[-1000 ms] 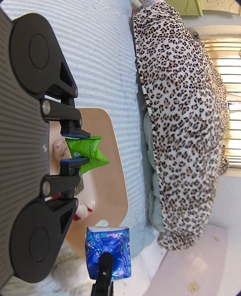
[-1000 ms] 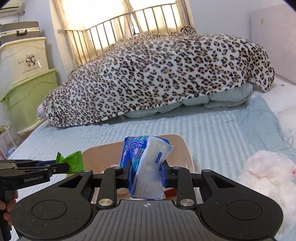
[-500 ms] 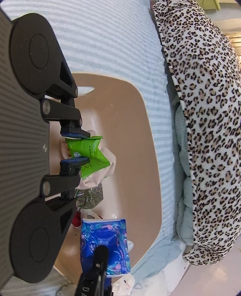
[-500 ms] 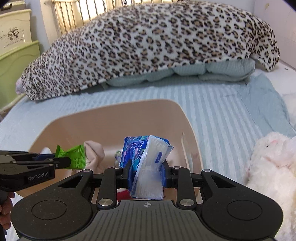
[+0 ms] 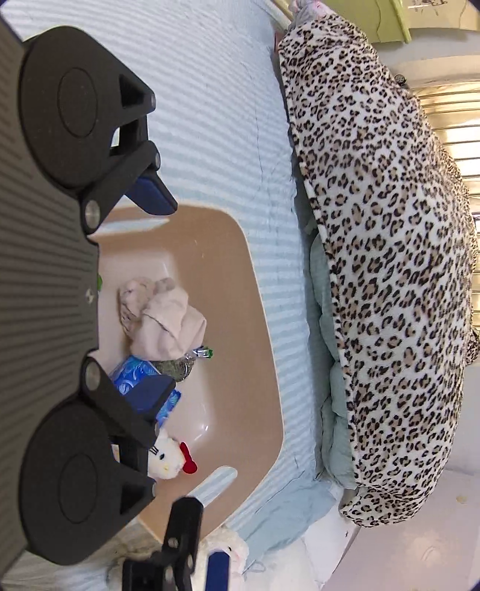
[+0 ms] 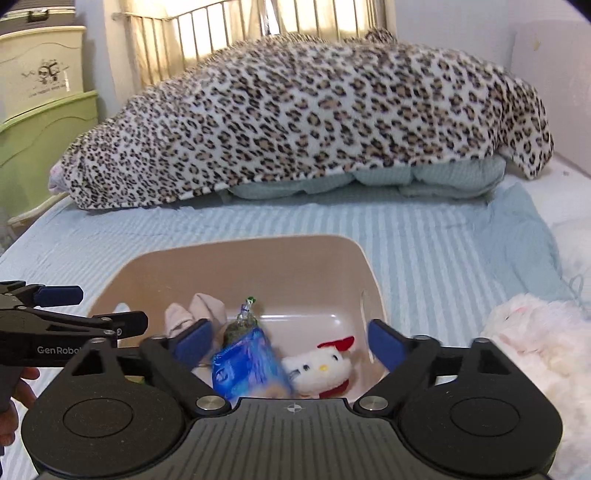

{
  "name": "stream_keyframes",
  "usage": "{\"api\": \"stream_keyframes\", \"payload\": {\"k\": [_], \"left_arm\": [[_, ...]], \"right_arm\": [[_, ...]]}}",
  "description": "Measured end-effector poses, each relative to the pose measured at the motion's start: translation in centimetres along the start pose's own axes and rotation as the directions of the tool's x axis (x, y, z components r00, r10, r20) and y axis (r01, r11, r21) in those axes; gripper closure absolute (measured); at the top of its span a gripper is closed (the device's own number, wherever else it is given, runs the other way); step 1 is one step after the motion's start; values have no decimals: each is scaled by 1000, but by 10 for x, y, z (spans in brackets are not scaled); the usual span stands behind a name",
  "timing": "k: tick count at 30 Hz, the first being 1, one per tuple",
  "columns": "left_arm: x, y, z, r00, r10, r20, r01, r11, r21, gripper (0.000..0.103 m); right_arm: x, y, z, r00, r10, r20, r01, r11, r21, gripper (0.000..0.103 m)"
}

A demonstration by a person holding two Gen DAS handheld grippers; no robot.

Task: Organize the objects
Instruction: 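Lower green packet and tissue pack into the basket and open both grippers, then grasp the small dark box with the left gripper while the right gripper grasps the black cube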

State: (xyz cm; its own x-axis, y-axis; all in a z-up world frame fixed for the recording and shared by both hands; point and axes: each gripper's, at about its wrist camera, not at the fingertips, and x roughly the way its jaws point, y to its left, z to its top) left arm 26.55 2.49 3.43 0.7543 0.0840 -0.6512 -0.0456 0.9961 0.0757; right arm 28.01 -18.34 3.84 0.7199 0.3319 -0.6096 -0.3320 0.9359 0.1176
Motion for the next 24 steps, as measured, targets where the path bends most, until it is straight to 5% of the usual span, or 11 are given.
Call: {"api": "stream_keyframes", "payload": {"k": [10, 24], "left_arm": [[-55, 15, -14, 1000, -14, -1, 14, 1000, -15, 9], [-79, 16, -77, 992, -52, -111, 53, 999, 8, 9]], "right_arm": [[-48, 21, -14, 1000, 14, -3, -14, 999, -40, 0], [-55, 35, -69, 990, -10, -142, 2, 999, -53, 0]]}}
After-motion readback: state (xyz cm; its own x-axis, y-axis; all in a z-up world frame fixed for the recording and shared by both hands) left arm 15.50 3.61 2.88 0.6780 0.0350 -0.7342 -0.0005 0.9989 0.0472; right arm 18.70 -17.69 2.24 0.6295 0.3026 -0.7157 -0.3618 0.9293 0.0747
